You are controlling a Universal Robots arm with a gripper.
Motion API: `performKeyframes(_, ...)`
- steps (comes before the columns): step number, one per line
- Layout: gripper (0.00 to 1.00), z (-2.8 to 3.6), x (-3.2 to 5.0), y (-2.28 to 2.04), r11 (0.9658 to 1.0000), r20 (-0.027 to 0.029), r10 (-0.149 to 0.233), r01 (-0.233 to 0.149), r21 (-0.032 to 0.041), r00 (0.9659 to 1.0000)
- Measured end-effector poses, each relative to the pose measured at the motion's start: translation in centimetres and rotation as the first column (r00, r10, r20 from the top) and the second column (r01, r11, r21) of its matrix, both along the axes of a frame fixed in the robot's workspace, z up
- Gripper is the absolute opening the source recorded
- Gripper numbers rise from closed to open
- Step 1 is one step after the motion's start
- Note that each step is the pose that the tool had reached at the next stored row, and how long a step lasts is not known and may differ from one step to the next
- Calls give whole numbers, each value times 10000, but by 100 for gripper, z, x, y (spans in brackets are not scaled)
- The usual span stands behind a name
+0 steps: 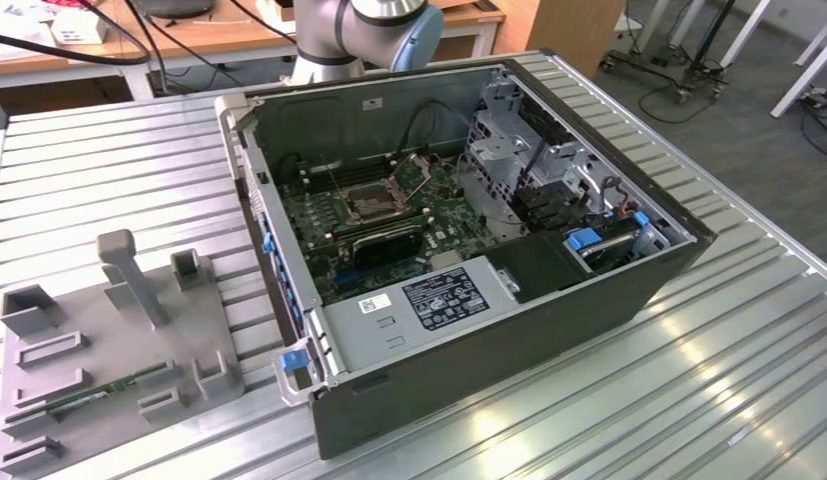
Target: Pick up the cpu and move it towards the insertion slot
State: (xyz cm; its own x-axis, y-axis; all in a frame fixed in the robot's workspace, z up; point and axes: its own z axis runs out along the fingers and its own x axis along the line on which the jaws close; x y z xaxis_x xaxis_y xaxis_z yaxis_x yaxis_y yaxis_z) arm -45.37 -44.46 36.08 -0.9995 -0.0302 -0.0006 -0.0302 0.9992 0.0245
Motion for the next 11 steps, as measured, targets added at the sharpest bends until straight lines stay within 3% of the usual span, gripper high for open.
performKeyframes(11,55,-1,72,1,10000,2,-1,1,0,10000)
